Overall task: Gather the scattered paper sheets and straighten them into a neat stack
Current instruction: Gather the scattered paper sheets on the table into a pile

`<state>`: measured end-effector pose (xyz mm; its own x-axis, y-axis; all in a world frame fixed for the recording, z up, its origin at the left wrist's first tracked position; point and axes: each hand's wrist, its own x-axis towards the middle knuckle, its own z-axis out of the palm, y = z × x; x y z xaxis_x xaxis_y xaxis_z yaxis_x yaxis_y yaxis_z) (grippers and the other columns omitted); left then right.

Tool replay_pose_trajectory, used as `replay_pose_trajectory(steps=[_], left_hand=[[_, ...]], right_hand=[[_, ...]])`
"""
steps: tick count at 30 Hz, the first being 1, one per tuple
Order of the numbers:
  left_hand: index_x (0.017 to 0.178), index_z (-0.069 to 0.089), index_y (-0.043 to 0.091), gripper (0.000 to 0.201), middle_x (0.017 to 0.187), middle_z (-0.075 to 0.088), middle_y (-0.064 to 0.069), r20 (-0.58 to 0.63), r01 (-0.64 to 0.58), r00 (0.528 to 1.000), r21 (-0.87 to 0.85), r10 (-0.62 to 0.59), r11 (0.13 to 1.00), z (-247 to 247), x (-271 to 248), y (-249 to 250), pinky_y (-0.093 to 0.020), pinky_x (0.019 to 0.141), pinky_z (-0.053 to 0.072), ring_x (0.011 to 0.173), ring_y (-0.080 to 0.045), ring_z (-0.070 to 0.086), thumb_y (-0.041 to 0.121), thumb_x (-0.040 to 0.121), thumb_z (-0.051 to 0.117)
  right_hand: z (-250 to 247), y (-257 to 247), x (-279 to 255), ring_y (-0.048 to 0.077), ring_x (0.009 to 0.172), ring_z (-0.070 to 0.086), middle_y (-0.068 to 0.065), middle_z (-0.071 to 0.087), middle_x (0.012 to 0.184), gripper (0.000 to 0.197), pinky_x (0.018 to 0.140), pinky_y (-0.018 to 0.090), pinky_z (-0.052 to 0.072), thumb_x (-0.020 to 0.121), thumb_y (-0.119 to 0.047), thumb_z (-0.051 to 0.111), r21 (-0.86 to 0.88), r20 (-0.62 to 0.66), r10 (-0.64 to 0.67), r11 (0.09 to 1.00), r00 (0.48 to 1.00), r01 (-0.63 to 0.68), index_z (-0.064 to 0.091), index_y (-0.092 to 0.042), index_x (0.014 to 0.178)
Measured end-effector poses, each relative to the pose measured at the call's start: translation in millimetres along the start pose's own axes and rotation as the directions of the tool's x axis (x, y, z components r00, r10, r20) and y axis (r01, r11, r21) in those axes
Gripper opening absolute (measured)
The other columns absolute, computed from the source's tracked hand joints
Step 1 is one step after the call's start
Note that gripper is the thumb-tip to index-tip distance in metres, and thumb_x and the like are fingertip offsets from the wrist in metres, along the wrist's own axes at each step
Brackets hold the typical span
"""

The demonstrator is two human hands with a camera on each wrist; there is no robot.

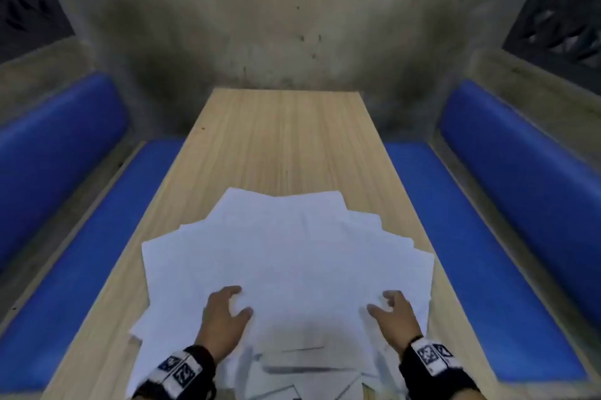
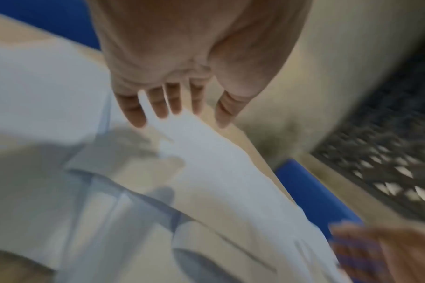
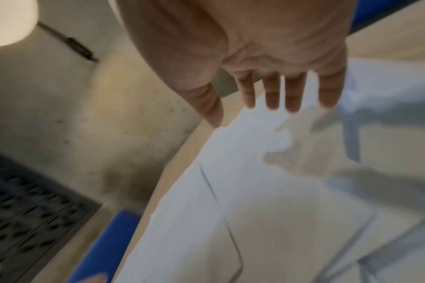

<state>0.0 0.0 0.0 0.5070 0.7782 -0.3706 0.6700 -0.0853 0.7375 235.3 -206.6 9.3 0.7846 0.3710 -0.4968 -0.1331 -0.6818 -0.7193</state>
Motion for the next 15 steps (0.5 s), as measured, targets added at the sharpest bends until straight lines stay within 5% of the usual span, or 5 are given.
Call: replay_pose_trajectory(steps=[3, 5, 10, 13, 15], left_hand=[[0.143, 0.037, 0.006, 0.088, 0.147, 0.038, -0.02, -0.126, 0.222, 0.965, -0.064, -0.228, 0.973, 0, 22, 0, -0.045, 0.112, 0.034, 0.134, -0.038, 0.042, 0.042, 0.072, 0.072], [0.148, 0.027, 0.002, 0.098, 0.151, 0.034, -0.023, -0.138, 0.292, 0.944, -0.071, -0.299, 0.954, 1, 35, 0, -0.049, 0.112, 0.033, 0.138, -0.04, 0.036, 0.042, 0.072, 0.075], [0.149, 0.021, 0.004, 0.098, 0.151, 0.035, -0.022, -0.171, 0.376, 0.908, -0.069, -0.382, 0.924, 14, 57, 1, -0.05, 0.112, 0.034, 0.138, -0.042, 0.035, 0.033, 0.073, 0.076], [0.148, 0.027, 0.016, 0.101, 0.144, 0.047, -0.017, -0.128, 0.36, 0.929, 0.094, -0.348, 0.928, 20, 63, 0, -0.048, 0.111, 0.034, 0.133, -0.038, 0.042, 0.049, 0.059, 0.064], [0.139, 0.039, 0.012, 0.085, 0.133, 0.057, -0.014, -0.104, 0.282, 0.956, 0.086, -0.272, 0.956, 27, 66, 4, -0.042, 0.104, 0.041, 0.122, -0.036, 0.054, 0.041, 0.064, 0.067]], right_hand=[[-2, 3, 19, 0.039, 0.124, 0.044, 0.018, 0.031, 0.143, 0.071, 0.1, 0.044, 0.041, 0.081, -0.025, 0.068, 0.083, -0.14, 0.185, 0.981, 0.973, -0.175, 0.033, -0.008, 0.14], [-3, 3, 27, 0.04, 0.126, 0.043, 0.019, 0.026, 0.148, 0.08, 0.095, 0.043, 0.043, 0.079, -0.027, 0.07, 0.106, -0.16, 0.268, 0.962, 0.95, -0.254, 0.026, -0.008, 0.144], [-2, 3, 43, 0.043, 0.122, 0.047, 0.013, 0.015, 0.152, 0.09, 0.092, 0.048, 0.047, 0.075, -0.03, 0.072, 0.162, -0.262, 0.315, 0.946, 0.912, -0.28, 0.02, -0.011, 0.146], [3, 2, 51, 0.044, 0.113, 0.052, 0.009, 0.01, 0.152, 0.094, 0.088, 0.054, 0.05, 0.068, -0.027, 0.075, 0.219, -0.315, 0.299, 0.946, 0.901, -0.237, 0.021, -0.016, 0.144], [8, 1, 54, 0.043, 0.121, 0.045, 0.008, 0.003, 0.154, 0.087, 0.094, 0.05, 0.047, 0.072, -0.017, 0.075, 0.179, -0.373, 0.212, 0.972, 0.903, -0.154, 0.025, -0.011, 0.143]])
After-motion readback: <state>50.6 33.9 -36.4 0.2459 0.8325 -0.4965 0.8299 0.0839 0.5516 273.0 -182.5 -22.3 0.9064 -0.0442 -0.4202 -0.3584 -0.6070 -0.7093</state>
